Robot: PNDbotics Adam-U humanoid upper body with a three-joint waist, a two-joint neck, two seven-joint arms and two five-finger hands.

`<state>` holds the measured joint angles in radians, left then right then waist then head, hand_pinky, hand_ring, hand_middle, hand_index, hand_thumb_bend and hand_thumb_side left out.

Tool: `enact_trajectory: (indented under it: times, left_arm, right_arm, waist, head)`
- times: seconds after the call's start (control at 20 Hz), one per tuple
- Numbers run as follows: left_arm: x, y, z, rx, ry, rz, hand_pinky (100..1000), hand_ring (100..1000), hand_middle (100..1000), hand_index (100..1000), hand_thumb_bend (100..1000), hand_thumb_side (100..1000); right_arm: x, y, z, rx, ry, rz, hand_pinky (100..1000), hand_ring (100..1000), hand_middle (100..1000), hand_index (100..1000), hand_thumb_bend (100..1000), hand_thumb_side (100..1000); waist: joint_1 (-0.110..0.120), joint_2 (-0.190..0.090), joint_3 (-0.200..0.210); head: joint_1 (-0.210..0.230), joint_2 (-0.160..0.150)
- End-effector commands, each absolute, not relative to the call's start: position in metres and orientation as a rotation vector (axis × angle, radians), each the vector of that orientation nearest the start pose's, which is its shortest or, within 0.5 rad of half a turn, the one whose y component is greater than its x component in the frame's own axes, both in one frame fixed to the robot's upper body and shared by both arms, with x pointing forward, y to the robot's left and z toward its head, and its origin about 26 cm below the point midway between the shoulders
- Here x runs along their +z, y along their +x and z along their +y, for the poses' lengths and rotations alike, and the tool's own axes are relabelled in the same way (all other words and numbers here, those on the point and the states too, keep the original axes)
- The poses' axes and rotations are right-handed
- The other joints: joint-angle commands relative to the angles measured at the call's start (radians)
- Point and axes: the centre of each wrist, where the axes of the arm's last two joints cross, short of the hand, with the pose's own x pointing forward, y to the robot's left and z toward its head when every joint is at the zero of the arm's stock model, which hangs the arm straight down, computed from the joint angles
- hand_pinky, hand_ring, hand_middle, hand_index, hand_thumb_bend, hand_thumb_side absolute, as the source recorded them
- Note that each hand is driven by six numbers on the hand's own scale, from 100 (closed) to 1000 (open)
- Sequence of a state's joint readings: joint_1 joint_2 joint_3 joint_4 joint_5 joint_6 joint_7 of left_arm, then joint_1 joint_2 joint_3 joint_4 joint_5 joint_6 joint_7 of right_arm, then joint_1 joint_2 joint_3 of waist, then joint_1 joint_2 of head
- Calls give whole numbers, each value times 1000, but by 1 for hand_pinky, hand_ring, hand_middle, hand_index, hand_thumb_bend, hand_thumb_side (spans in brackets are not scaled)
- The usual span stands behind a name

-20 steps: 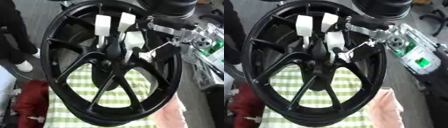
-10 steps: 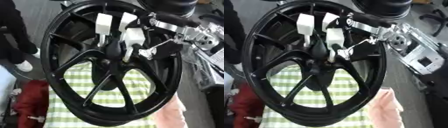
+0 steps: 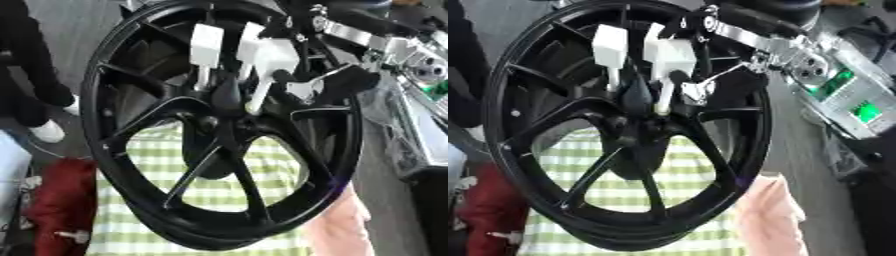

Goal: Pull the pin out of the wheel hub.

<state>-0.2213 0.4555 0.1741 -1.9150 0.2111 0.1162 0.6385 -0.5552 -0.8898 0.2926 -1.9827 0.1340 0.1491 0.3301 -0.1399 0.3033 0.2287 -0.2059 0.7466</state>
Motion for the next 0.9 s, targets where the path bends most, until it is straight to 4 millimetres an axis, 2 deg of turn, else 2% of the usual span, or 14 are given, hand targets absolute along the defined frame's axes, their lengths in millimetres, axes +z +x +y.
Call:
enact_trajectory:
  times: [0.05, 0.55, 0.9]
  left_arm:
    - [199, 296, 338, 466, 624, -2073, 607, 589, 771, 729, 183, 850]
    - [196, 295, 340, 468, 633, -2064, 607, 588, 771, 728, 185, 848]
    - [194, 294, 342, 478, 643, -2057, 609, 588, 771, 728, 186, 846]
  right_arm:
    - [296, 298, -264, 1419, -535, -1892, 810, 391, 126, 321, 100, 234]
    - [307, 295, -279, 1351, -488, -1959, 818, 388, 126, 325, 100, 185]
    - [317, 287, -314, 1143, -332, -2074, 852, 379, 124, 331, 100, 118]
  waist:
    - [7, -27, -1]
    - [10, -42, -19]
    - [20, -52, -62]
  head:
    - [3, 6]
    - [17, 22]
    - [37, 23]
